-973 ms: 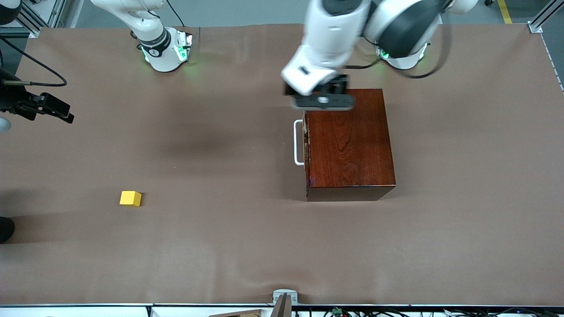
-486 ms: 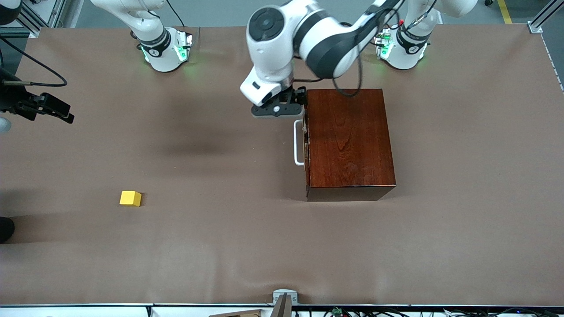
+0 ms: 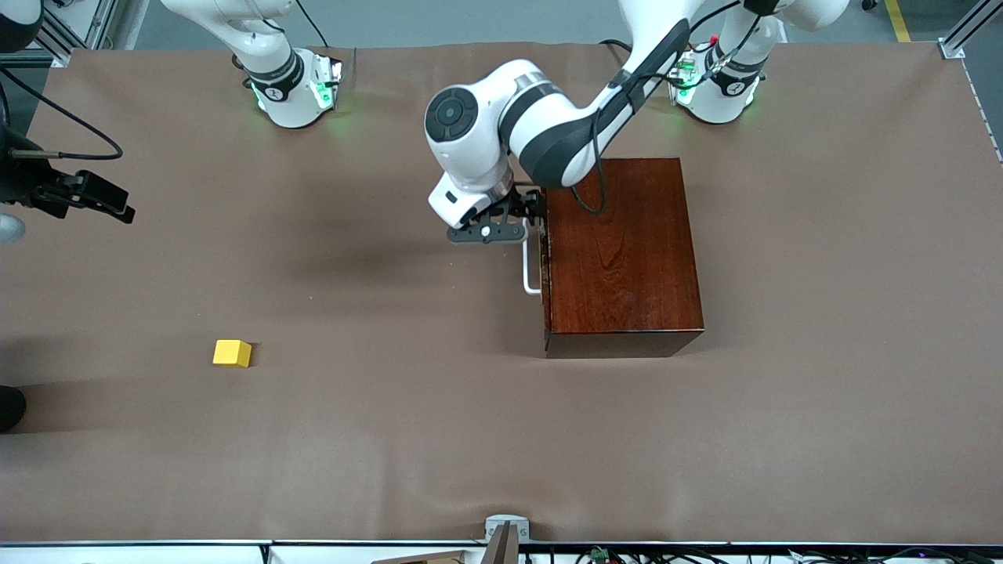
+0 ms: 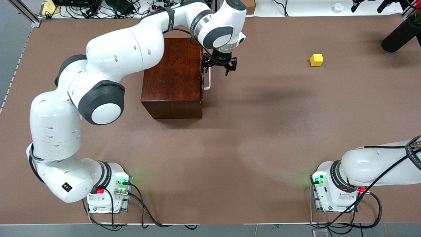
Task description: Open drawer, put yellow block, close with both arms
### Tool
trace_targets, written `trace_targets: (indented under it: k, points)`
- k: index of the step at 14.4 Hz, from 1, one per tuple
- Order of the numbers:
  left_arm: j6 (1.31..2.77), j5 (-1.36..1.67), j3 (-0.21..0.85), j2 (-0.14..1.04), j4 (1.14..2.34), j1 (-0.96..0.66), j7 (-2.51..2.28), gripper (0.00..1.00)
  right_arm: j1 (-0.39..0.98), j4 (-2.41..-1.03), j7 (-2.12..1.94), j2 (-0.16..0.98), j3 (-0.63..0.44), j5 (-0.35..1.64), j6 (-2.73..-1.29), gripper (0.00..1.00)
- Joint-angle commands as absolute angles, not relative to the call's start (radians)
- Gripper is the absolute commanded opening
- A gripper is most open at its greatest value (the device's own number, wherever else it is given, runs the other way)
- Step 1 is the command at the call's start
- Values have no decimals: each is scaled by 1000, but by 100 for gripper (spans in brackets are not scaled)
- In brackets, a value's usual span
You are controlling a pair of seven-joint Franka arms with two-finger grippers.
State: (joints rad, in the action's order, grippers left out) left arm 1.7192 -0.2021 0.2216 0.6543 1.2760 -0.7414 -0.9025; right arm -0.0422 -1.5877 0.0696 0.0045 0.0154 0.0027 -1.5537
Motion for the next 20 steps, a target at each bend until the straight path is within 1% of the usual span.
trace_targets:
  k: [1, 5, 8, 10, 13, 16, 18, 20]
  points:
    - [1759, -244, 216, 692, 1246, -753, -868, 100, -45, -1565, 83, 47, 25, 14, -1569, 100]
    - [1821, -244, 215, 707, 1244, -752, -874, 100, -25, -1552, 83, 103, 25, 8, -1582, 100]
    - [1822, -245, 213, 721, 1246, -746, -871, 100, -35, -1500, 81, 202, 21, -2, -1594, 100]
    - [1822, -247, 213, 732, 1247, -746, -871, 100, -34, -1493, 81, 280, 23, 12, -1621, 100]
    - [1822, -247, 207, 755, 1249, -750, -876, 100, -28, -1500, 80, 323, 21, 0, -1644, 100]
    - [1822, -250, 209, 765, 1250, -750, -877, 100, -23, -1545, 69, 353, 21, -3, -1744, 100]
    - [1824, -249, 207, 773, 1249, -750, -885, 100, -21, -1606, 68, 360, 21, -6, -1842, 100]
    - [1865, -249, 209, 773, 1247, -753, -896, 100, -20, -1673, 66, 364, 20, -14, -1946, 100]
